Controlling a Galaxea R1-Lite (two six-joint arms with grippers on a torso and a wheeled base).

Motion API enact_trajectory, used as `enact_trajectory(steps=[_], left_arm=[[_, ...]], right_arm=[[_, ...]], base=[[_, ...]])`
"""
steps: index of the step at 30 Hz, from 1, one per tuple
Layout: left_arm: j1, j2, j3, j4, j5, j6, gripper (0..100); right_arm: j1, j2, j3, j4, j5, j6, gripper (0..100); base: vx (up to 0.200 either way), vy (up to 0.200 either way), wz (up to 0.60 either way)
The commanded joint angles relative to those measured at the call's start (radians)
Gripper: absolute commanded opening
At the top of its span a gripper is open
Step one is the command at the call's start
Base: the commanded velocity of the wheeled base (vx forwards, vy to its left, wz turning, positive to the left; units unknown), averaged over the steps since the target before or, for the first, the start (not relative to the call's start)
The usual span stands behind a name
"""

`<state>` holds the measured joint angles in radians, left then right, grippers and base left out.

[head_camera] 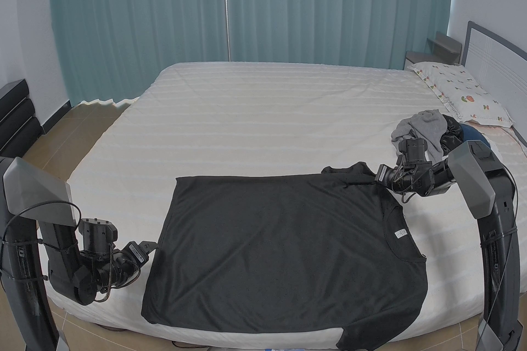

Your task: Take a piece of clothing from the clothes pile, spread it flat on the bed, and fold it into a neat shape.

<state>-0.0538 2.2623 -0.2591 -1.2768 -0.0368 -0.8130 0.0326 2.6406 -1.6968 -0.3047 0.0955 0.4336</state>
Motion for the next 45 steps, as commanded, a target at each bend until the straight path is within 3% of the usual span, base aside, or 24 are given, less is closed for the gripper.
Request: enact_trajectory(steps=[1, 8, 9, 19, 28, 45], left_arm=[[-0.001, 0.002, 0.0, 0.001, 0.0, 0.0, 100], [0.0, 0.002, 0.0, 0.001, 0.0, 0.0, 100], [-0.001, 0.002, 0.001, 0.001, 0.0, 0.0, 100], [0.0, 0.002, 0.0, 0.001, 0.0, 0.0, 100], [-0.001, 0.006, 0.0, 0.001, 0.0, 0.0, 100], [-0.003, 0.016, -0.005, 0.001, 0.0, 0.0, 100]], right_arm=[[-0.003, -0.028, 0.039, 0.01, 0.001, -0.027, 0], [-0.002, -0.064, 0.128, -0.001, 0.004, -0.121, 0], [-0.002, -0.064, 0.129, -0.001, 0.004, -0.124, 100], [0.0, -0.125, 0.124, -0.007, 0.016, -0.116, 100], [0.046, -0.116, 0.011, 0.009, 0.029, 0.045, 100], [0.069, 0.098, -0.224, 0.009, -0.02, 0.066, 100]], base=[[0.0, 0.0, 0.0], [0.0, 0.0, 0.0], [0.0, 0.0, 0.0], [0.0, 0.0, 0.0], [0.0, 0.0, 0.0], [0.0, 0.0, 0.0]])
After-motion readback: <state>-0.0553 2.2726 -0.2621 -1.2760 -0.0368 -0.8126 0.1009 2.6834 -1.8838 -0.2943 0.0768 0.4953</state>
